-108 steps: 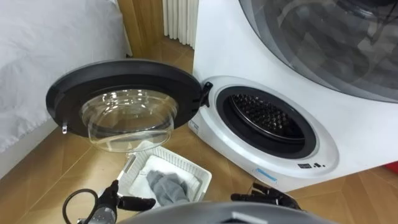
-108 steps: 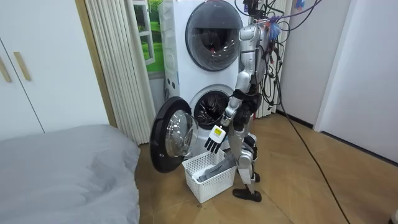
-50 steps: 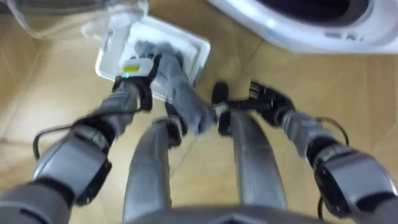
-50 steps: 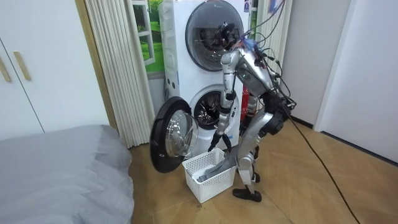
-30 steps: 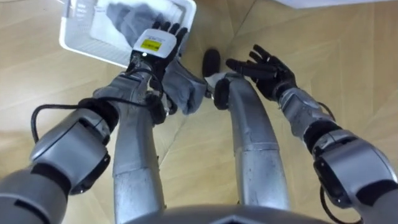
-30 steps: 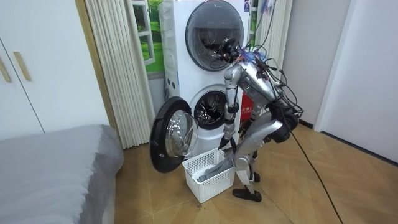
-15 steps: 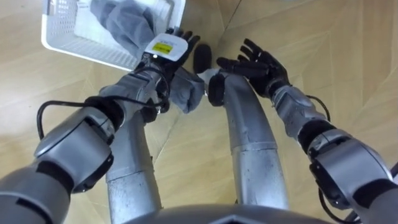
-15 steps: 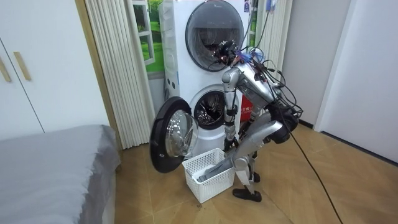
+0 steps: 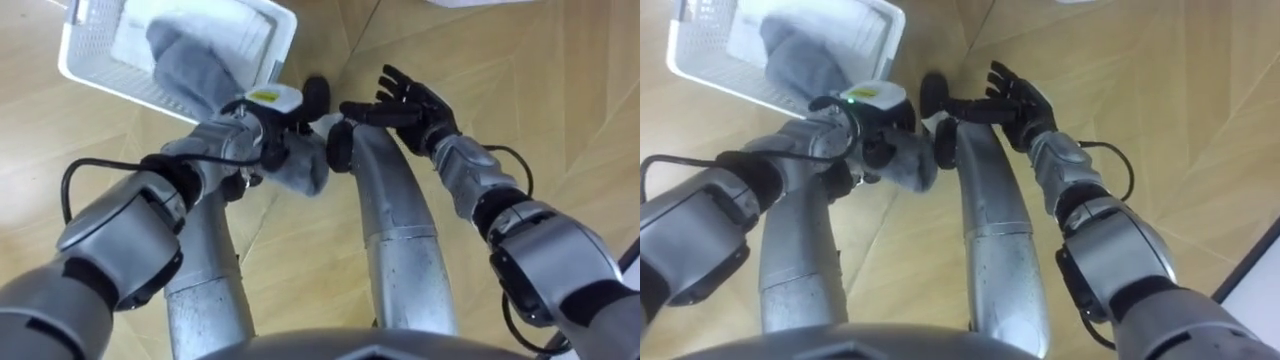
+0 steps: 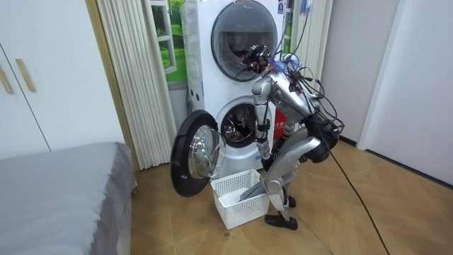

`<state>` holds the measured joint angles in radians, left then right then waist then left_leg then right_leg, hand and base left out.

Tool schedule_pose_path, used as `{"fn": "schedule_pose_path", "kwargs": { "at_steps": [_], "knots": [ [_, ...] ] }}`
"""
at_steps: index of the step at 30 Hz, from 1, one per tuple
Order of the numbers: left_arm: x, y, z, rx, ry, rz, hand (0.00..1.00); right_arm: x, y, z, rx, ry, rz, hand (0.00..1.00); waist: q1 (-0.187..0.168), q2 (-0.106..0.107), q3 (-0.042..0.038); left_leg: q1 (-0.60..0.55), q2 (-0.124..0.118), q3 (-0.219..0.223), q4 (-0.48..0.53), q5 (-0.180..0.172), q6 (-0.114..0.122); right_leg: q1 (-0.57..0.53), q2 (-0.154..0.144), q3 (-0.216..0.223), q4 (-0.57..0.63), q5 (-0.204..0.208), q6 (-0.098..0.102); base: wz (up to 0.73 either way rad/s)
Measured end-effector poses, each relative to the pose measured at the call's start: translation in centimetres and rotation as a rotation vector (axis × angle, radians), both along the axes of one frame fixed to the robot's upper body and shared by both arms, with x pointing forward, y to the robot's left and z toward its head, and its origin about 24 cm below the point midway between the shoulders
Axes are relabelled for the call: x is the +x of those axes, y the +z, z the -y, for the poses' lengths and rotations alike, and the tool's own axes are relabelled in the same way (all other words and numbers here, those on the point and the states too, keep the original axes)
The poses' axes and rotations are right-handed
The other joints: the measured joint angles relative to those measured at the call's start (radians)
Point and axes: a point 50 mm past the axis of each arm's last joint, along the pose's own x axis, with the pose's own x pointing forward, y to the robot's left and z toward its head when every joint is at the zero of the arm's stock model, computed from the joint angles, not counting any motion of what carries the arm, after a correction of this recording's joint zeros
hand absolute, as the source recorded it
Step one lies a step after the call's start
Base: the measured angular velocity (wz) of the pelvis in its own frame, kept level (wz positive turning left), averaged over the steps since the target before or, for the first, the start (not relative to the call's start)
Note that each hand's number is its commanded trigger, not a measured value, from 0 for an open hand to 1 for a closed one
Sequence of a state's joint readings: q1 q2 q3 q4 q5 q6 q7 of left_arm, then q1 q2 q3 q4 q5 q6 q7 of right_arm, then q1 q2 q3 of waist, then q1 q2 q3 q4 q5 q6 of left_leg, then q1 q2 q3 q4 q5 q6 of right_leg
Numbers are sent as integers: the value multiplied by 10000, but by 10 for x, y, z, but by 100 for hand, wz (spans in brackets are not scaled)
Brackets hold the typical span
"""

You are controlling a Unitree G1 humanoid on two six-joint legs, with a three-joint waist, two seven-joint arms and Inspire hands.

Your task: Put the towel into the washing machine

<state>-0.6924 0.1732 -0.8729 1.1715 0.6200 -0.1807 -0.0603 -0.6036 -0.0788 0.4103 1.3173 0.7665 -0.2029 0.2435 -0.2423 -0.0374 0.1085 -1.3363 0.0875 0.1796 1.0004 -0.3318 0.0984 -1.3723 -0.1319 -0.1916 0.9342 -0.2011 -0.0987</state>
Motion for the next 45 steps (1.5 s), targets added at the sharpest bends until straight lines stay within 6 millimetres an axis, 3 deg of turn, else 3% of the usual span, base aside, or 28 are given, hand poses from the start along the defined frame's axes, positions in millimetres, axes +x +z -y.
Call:
{"fn": "schedule_pose_path", "kwargs": {
  "at_steps": [11, 15, 19, 21, 27, 32, 36, 40, 45],
  "knots": [
    [-17, -16, 3, -181, -30, -867, 100, -16, -15, 4, 299, -447, -614, 0, 71, 16, -13, 1387, 31, 2, -503, 5, -32, 1408, 136, -23, -572, 40, 47, -2],
    [-20, -17, 6, -811, 222, -887, 100, -25, -23, 11, 311, -821, -932, 0, 375, 28, -23, 1936, 33, 71, -748, 20, -43, 1913, 161, -10, -788, 58, 69, -2],
    [-19, -16, -1, -2220, 1483, -501, 100, -34, -30, 23, -175, -878, -1247, 0, 714, 77, -51, 2723, 29, 103, -1038, 27, -62, 2681, 204, -7, -1063, 77, 100, -1],
    [-17, -14, -4, -3228, 2483, -427, 100, -37, -32, 31, -561, -876, -1289, 0, 1026, 161, -99, 3189, 36, 138, -1182, 31, -67, 3130, 256, 36, -1237, 113, 150, -8],
    [-11, -3, -12, -6152, 4905, 183, 100, -47, -38, 40, -2307, 166, -1315, 0, 1489, 306, -197, 3860, -11, 135, -1428, 60, -107, 3788, 243, 15, -1412, 117, 169, 1],
    [-8, 5, -15, -8840, 6734, 89, 100, -45, -34, 30, -3910, 1714, -633, 0, 1610, 287, -230, 3975, 14, 108, -1424, 90, -130, 3934, 257, -24, -1430, 123, 151, 0],
    [-7, 11, -14, -10565, 7477, -394, 100, -40, -28, 23, -4350, 1971, -93, 0, 1719, 269, -260, 3923, 34, 60, -1387, 90, -131, 3934, 261, -85, -1446, 130, 139, 0],
    [-8, 10, -12, -12349, 8464, -1229, 100, -38, -26, 12, -4468, 2346, 222, 0, 1687, 263, -441, 3937, 51, 22, -1394, 92, -133, 4005, 273, -151, -1514, 134, 140, 0],
    [-16, 7, -10, -14041, 8937, -2267, 100, -45, -28, 0, -4427, 3017, 488, 0, 1723, 198, -519, 4023, 40, -17, -1528, 144, -132, 4138, 293, -220, -1732, 210, 148, 0]
  ]
}}
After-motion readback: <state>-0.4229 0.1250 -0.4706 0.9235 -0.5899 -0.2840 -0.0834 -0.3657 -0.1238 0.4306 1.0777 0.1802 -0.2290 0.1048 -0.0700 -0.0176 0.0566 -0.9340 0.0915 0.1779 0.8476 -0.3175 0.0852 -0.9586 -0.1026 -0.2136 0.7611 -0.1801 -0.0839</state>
